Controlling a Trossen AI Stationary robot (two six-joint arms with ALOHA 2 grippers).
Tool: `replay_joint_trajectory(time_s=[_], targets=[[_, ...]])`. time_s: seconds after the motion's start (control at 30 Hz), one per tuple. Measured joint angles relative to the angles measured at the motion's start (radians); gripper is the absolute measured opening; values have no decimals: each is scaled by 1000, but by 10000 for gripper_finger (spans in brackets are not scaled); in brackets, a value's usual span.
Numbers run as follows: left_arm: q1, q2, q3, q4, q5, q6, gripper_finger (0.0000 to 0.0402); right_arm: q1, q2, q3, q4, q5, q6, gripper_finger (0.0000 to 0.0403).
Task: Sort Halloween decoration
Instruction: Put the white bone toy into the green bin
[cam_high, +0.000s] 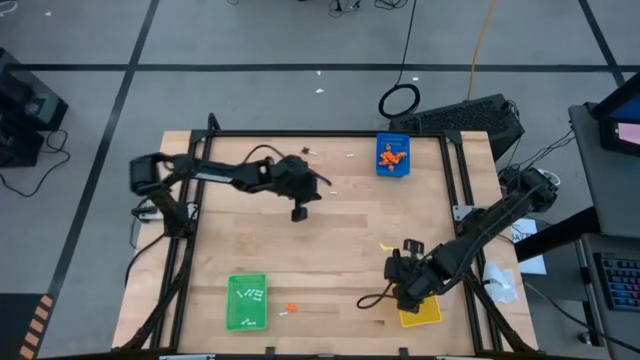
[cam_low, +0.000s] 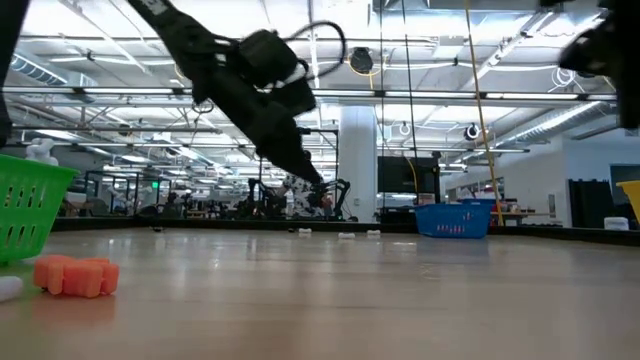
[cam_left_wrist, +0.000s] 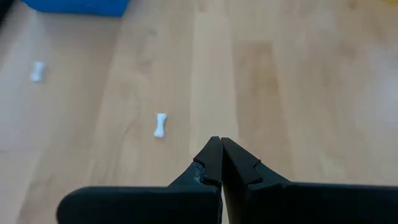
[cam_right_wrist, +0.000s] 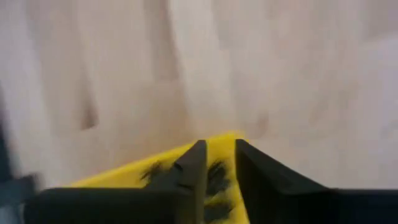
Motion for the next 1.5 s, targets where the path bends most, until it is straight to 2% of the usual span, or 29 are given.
replay_joint_trajectory(time_s=[0.13,0.2,0.37,0.67,0.83,1.1,1.2,1.4,1.5], targets=[[11,108,81,-45,6,33,0,-16,-1,-8,20,110,-109,20],[13,150,112,-48,-18,36,0,-30,-1,-30,64,156,-166,7],[16,236,166,-53,-27,39,18,-81,-1,-76,172,205,-260,7],[26,333,194,73,-97,92,127,-142,-1,-124,289,213,-376,1],[44,380,215,100,-119,87,136,-146,-1,-124,299,213,-385,1],[47,409,221,88,-106,63,130,-146,-1,-124,324,212,-397,0],[48,416,222,68,-77,62,102,-146,-1,-124,331,212,-403,0],[30,410,222,23,-78,72,17,-146,-1,-124,334,213,-415,0],[23,402,221,11,-85,73,9,-146,-1,-124,345,233,-430,0]])
